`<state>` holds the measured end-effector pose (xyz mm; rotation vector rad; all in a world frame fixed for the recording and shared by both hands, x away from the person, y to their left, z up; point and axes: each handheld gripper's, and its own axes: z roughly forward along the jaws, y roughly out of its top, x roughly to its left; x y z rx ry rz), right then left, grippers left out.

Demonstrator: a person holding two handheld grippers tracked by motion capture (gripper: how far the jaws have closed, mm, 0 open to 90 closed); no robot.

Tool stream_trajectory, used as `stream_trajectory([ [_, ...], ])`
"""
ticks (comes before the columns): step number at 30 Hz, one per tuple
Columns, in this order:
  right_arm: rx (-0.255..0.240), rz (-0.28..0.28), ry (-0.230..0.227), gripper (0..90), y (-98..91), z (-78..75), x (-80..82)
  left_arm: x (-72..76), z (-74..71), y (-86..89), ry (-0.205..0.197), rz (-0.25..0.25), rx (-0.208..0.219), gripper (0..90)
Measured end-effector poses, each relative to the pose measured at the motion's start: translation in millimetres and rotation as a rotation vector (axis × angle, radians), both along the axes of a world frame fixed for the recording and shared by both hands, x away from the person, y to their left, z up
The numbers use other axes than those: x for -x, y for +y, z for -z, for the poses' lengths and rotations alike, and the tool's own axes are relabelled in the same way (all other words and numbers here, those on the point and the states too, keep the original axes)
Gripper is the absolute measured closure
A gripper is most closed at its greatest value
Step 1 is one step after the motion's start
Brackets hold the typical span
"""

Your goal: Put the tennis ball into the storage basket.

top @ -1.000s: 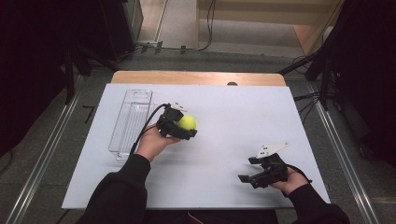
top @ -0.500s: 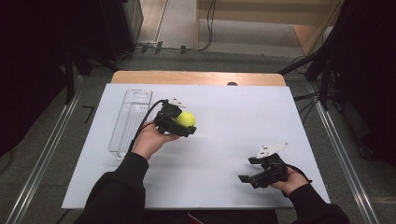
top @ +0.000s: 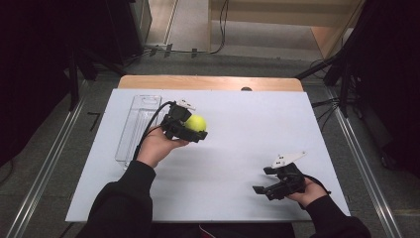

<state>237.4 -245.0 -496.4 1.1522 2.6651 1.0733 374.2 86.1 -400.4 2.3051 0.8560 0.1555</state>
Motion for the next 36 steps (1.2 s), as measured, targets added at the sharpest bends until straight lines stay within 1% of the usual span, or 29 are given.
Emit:
stream_trajectory([
  [3,0.0,0.0,0.0,14.8,0.0,0.0,0.0,0.3,-3.6,1.0,-0.005,-0.003,0.006,25.8],
  [5,0.0,0.0,-0.001,14.8,0.0,0.1,-0.1,0.0,-5.0,2.1,0.001,-0.011,0.016,25.8],
  [11,0.0,0.0,0.0,14.8,0.0,0.0,0.0,-1.1,-4.9,4.0,0.005,-0.009,0.007,25.9],
  [16,0.0,0.001,0.0,14.7,-0.1,0.0,0.0,-3.5,-6.0,10.1,0.003,-0.03,0.016,25.9],
  [21,0.0,0.001,0.0,14.8,-0.1,0.0,0.0,-5.3,-6.8,16.6,0.003,-0.054,0.011,25.8],
  [24,0.0,0.0,0.0,14.8,-0.1,-0.1,0.0,-6.6,-8.2,20.3,0.004,-0.061,0.014,25.9],
  [30,0.0,-0.001,-0.001,14.8,-0.1,0.0,0.1,-7.9,-9.1,25.1,0.0,-0.075,0.004,25.8],
  [31,0.0,0.001,0.0,14.8,-0.1,0.0,0.0,-8.7,-9.3,27.4,0.001,-0.084,0.002,25.9],
  [36,-0.003,0.001,-0.001,14.8,-0.4,0.2,-0.1,-10.5,-10.0,32.8,0.004,-0.093,0.003,25.9],
])
